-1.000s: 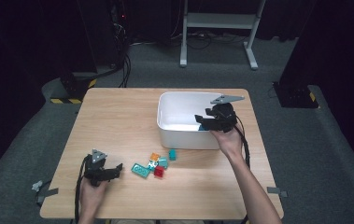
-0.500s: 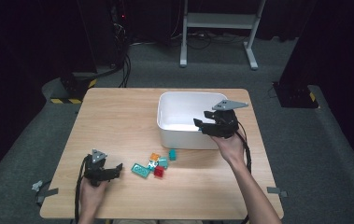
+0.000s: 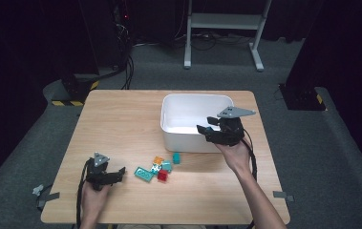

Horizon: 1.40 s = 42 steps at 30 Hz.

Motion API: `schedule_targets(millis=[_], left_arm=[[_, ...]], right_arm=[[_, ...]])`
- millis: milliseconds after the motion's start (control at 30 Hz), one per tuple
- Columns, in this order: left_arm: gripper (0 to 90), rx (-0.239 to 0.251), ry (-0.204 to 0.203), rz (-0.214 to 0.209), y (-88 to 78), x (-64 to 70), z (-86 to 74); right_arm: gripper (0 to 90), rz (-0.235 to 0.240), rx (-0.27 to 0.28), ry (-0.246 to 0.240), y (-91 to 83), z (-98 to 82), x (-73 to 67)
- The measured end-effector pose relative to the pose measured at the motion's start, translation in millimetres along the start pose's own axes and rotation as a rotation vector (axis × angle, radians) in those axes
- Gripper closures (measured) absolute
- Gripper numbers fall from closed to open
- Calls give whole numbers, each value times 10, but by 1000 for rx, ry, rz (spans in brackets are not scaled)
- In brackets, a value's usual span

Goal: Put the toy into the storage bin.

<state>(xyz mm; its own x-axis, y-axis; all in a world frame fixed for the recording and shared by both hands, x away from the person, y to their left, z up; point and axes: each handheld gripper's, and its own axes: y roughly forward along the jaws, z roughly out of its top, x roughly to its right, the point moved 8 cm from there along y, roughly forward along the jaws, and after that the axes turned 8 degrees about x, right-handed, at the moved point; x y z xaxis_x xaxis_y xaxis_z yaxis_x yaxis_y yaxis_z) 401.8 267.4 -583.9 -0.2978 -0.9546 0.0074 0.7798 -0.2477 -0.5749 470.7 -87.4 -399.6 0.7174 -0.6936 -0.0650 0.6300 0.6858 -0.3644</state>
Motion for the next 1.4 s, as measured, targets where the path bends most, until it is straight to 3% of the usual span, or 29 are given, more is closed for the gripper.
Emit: schedule_targets(millis=[667, 933, 1400], left_arm=[[115, 0, 0, 0, 0, 0, 0], [115, 0, 0, 0, 0, 0, 0], [115, 0, 0, 0, 0, 0, 0]], right_arm=[[436, 58, -10, 12, 11, -216, -233], [457, 85, 6, 8, 29, -326, -394], [463, 153, -25, 30, 194, -613, -672]])
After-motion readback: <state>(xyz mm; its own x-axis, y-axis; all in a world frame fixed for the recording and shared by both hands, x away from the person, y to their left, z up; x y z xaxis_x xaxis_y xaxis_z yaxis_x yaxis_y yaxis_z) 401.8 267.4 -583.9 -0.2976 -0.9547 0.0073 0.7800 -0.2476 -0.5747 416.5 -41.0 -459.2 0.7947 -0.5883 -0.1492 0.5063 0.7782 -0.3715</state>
